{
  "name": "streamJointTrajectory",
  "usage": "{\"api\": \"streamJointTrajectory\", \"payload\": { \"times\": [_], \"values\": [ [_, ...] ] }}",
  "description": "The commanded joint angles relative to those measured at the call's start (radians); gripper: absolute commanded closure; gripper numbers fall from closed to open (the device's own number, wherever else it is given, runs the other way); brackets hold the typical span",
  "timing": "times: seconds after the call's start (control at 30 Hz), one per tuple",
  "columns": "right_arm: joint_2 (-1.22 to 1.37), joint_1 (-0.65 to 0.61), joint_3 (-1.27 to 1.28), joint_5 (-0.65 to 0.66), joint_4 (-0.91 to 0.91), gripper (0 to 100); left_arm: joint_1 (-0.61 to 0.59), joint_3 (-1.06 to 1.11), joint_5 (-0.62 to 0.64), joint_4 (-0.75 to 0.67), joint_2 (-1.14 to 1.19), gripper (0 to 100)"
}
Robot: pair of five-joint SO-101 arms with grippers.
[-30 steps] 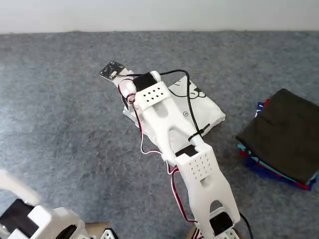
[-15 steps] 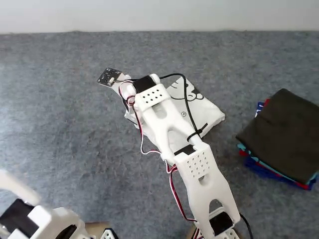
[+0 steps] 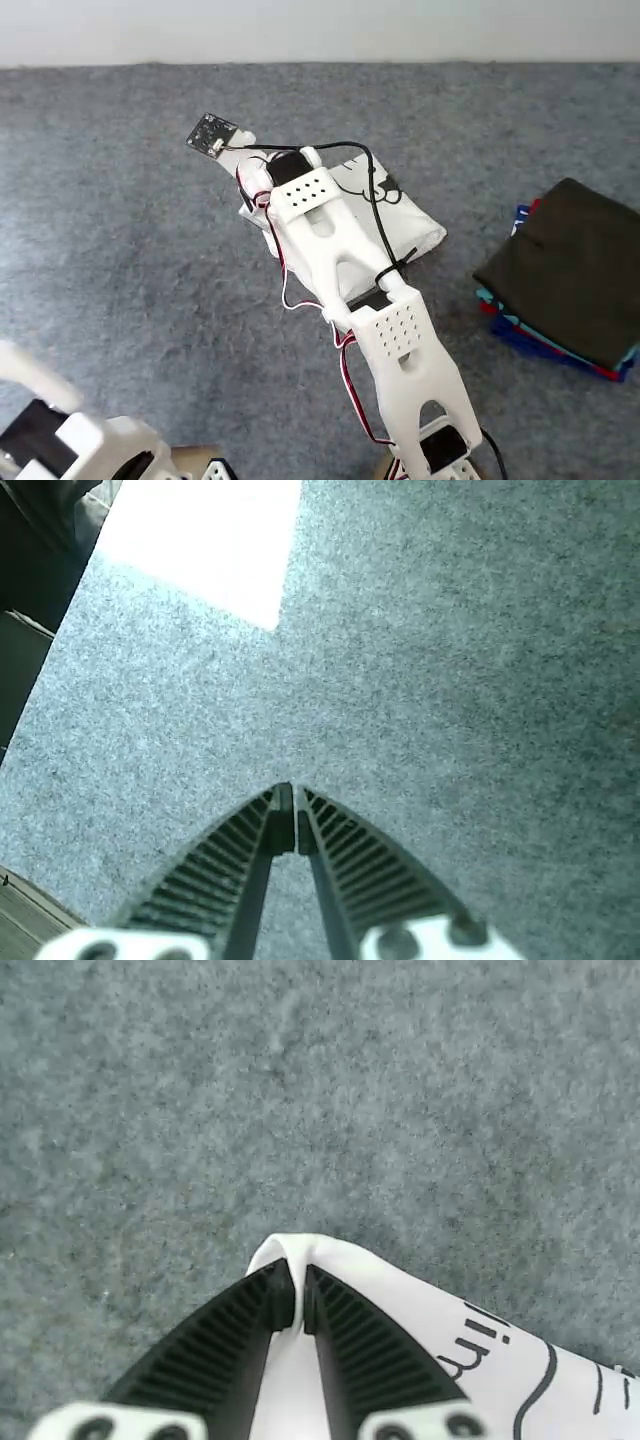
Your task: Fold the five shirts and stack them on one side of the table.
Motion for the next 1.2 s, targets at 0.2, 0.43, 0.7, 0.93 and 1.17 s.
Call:
{"api": "streamJointTrajectory", "payload": {
  "times": [0.2, 0.43, 0.7, 0.93, 1.17],
  "values": [
    [-0.13, 0.015, -0.109, -0.239, 0.133, 73.4, 0.002, -0.005, 0.003, -0.009, -0.034, 98],
    [-0.188, 0.062, -0.245, -0.307, 0.487, 75.4, 0.002, -0.005, 0.003, -0.009, -0.034, 98],
    [-0.28, 0.209, -0.147, -0.358, 0.55, 90.0, 0.003, -0.005, 0.003, -0.009, -0.034, 98],
    [-0.443, 0.239, 0.23, -0.358, 0.547, 98.2, 0.005, -0.005, 0.002, -0.009, -0.034, 98],
    [-0.361, 0.232, 0.336, -0.365, 0.476, 98.3, 0.006, -0.004, 0.002, -0.008, -0.034, 98]
  ]
}}
